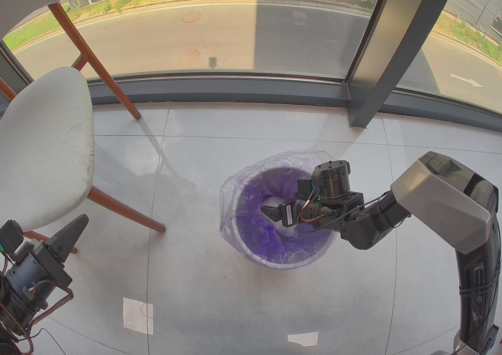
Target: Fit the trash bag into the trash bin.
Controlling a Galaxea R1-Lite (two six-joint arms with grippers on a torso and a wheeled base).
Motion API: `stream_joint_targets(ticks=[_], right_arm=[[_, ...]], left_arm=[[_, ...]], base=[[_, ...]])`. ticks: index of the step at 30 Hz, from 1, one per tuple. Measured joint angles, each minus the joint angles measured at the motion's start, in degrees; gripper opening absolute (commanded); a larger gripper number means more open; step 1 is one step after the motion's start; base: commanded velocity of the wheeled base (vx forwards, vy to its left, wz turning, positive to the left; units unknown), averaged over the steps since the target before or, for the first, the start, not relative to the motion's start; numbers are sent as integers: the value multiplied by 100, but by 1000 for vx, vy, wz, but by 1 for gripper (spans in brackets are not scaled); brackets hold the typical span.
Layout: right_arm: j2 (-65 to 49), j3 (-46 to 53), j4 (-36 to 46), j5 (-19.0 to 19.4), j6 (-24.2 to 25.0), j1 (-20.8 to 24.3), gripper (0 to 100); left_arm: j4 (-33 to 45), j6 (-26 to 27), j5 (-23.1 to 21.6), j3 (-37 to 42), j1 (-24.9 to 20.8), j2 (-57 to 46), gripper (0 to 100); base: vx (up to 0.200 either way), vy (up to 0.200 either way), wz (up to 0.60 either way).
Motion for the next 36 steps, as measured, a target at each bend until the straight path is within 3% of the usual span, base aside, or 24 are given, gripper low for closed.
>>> stream_joint_targets(ticks=[12, 19, 26, 36], right_arm=[[-1321, 712, -12, -13, 30, -41, 100], [-2555, 1354, -12, -240, 46, -265, 100], [-4086, 2146, -11, -397, 46, -903, 100], [-6296, 3357, -1, -406, 51, -2302, 100]], left_arm=[[6, 0, -2, 0, -2, -221, 0], [0, 9, -2, 0, 82, -344, 0], [-12, 17, 2, 0, 319, -473, 0], [20, 134, 52, 0, 866, -831, 0]], base=[[0, 0, 0], [0, 0, 0], [0, 0, 0], [0, 0, 0]])
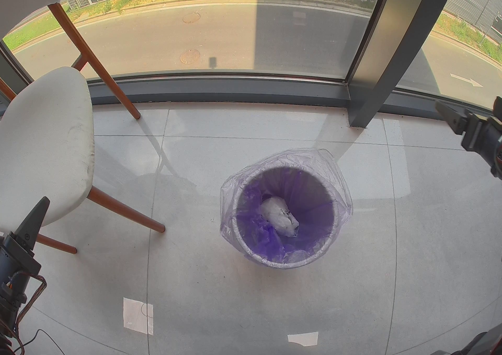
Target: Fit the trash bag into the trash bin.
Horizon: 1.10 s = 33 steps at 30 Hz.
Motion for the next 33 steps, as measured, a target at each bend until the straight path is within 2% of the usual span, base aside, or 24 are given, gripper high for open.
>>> stream_joint_targets(ticks=[4, 7, 14, 18, 21, 25, 33], right_arm=[[-783, 455, -2, 9, -21, -258, 100], [-1273, 752, 1, 0, -32, -347, 100], [-2258, 1604, 23, -24, -141, -440, 100], [-2922, 2358, 52, -46, -202, -510, 100], [-3479, 2933, 208, -55, -223, -586, 100], [-4344, 3429, 961, -44, -256, -662, 100], [-6171, 3716, 3573, 20, -445, -736, 100]], left_arm=[[288, 115, 24, 0, 251, -318, 0], [833, 252, 24, 0, 372, -761, 0], [3068, 751, 33, 2, 499, -2343, 0], [4651, 1065, 18, 5, 600, -3333, 0], [5527, 1224, -55, 5, 686, -3864, 0], [6068, 1437, -279, 2, 772, -4361, 0], [6049, 2138, -595, 0, 863, -4847, 0]], base=[[0, 0, 0], [0, 0, 0], [0, 0, 0], [0, 0, 0], [0, 0, 0], [0, 0, 0], [0, 0, 0]])
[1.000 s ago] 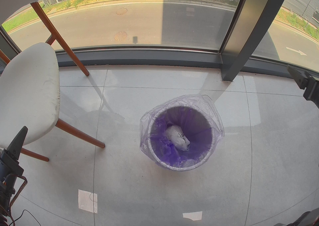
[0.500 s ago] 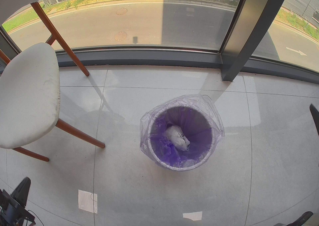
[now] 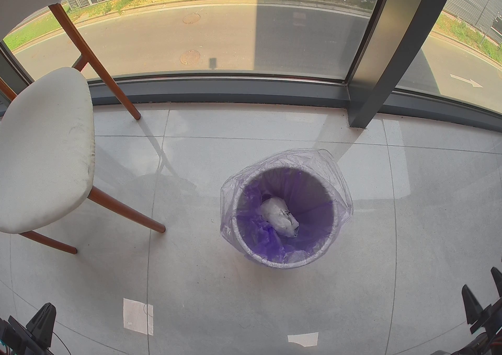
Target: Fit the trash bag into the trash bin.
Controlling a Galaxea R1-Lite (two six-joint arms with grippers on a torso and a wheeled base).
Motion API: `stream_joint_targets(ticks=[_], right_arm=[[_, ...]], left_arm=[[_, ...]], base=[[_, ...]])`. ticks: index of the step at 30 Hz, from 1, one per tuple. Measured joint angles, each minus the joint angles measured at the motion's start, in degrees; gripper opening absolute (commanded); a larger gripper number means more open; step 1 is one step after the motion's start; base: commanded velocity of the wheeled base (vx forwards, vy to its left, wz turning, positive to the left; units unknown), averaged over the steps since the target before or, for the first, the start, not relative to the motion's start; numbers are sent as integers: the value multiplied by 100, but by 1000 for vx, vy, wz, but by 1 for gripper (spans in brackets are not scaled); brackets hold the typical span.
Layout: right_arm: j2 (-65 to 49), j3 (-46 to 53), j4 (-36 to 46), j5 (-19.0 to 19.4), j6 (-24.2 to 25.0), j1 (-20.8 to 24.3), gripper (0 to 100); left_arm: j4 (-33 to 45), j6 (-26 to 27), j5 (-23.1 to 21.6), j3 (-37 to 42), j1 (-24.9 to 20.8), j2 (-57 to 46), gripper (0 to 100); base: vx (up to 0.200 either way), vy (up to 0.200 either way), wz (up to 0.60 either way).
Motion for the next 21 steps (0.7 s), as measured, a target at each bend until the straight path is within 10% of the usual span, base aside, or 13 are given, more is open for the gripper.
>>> stream_joint_targets(ticks=[12, 21], right_arm=[[-1040, 69, 335, 68, -140, -44, 100], [-1145, 69, 283, 76, -169, -59, 100]], left_arm=[[168, 451, 1247, 0, 41, -223, 0], [233, 524, 964, 0, 30, -250, 0]], base=[[0, 0, 0], [0, 0, 0]])
